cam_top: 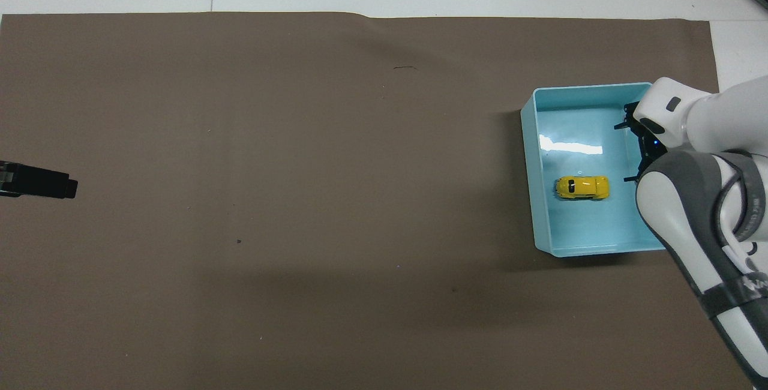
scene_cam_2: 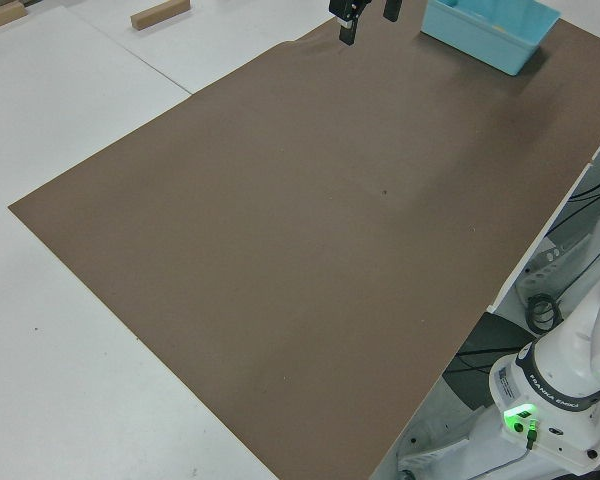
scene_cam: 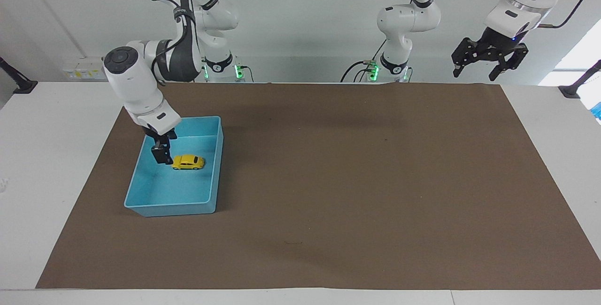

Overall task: Wind up and store yellow beetle car
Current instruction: 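Raise the open right gripper up out of the box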

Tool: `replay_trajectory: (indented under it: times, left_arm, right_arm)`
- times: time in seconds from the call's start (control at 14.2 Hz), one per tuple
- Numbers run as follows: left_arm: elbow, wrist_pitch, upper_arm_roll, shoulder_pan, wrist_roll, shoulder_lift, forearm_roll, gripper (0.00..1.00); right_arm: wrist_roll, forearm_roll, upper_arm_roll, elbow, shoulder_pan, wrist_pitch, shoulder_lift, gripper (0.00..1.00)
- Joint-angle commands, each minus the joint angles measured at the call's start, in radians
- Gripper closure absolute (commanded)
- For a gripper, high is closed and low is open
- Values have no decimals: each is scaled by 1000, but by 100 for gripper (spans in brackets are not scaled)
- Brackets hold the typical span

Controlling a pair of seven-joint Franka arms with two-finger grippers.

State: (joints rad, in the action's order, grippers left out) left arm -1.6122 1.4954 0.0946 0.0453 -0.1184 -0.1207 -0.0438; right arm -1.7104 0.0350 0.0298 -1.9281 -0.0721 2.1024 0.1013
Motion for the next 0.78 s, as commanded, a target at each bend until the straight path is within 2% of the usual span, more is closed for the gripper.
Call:
replay_trajectory:
  times: [0.0,0.71]
  left_arm:
    - [-14,0,4,13,2,-14,-14,0]
    - [-14,0,4,13,2,-14,-16,0]
  right_arm:
    - [-20,11,7,38,-9,-27,-11,0]
    - [-12,3,9,77,-2,-30,-52,0]
